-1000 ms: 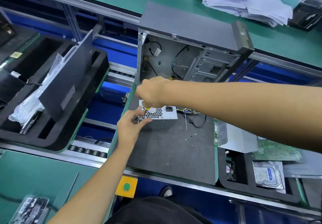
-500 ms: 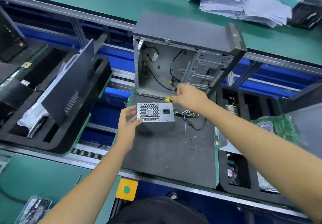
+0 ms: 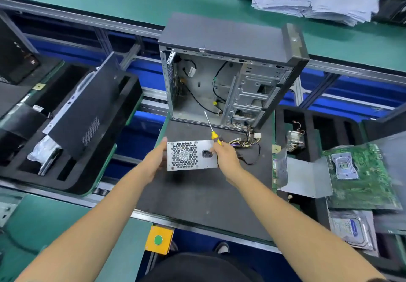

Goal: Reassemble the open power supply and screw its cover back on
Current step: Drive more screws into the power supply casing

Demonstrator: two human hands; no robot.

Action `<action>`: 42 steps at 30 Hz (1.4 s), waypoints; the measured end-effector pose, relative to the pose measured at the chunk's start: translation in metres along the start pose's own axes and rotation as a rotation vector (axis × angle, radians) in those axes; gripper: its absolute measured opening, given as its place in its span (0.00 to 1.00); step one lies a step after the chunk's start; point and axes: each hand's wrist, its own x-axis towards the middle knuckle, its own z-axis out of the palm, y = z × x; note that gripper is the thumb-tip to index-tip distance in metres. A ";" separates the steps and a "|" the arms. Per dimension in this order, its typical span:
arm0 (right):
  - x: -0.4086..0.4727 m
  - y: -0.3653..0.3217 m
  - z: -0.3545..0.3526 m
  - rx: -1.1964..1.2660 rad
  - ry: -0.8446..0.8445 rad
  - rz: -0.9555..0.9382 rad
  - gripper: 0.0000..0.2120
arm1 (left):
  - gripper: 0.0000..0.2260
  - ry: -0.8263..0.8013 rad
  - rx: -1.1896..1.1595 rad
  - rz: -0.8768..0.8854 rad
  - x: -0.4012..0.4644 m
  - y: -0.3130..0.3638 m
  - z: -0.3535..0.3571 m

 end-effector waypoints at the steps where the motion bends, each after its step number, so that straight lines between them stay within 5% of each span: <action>1: -0.001 0.004 0.002 0.069 0.056 0.026 0.09 | 0.22 -0.012 0.055 -0.055 0.002 0.003 0.006; 6: -0.010 0.017 0.013 0.275 0.165 0.096 0.08 | 0.20 -0.147 -0.128 -0.117 0.006 0.005 0.016; 16: -0.031 0.077 0.024 0.227 0.065 -0.251 0.09 | 0.15 0.007 -0.308 0.095 0.027 -0.037 0.021; 19: -0.039 0.103 0.021 0.130 0.049 -0.285 0.19 | 0.14 -0.006 -0.147 0.210 0.020 -0.042 0.028; 24: -0.037 0.112 0.025 0.016 -0.002 -0.382 0.15 | 0.08 0.025 0.058 0.293 0.016 -0.035 0.034; 26: -0.027 0.101 0.020 0.052 0.063 -0.380 0.13 | 0.05 0.162 0.374 0.400 0.022 -0.035 0.036; 28: -0.012 0.091 0.012 0.152 0.183 -0.314 0.08 | 0.11 0.273 0.817 0.719 0.035 -0.023 0.044; 30: 0.008 0.081 0.003 0.268 0.233 -0.186 0.05 | 0.22 0.148 1.128 0.949 0.050 0.004 0.069; 33: 0.042 0.073 -0.005 0.453 0.191 0.009 0.11 | 0.29 -0.067 1.412 0.823 0.075 0.039 0.111; 36: 0.068 0.069 -0.009 0.612 0.121 0.100 0.15 | 0.24 -0.268 1.498 0.607 0.097 0.036 0.134; 42: 0.087 0.054 -0.028 0.273 -0.036 -0.043 0.03 | 0.18 -0.260 1.329 0.605 0.113 0.025 0.133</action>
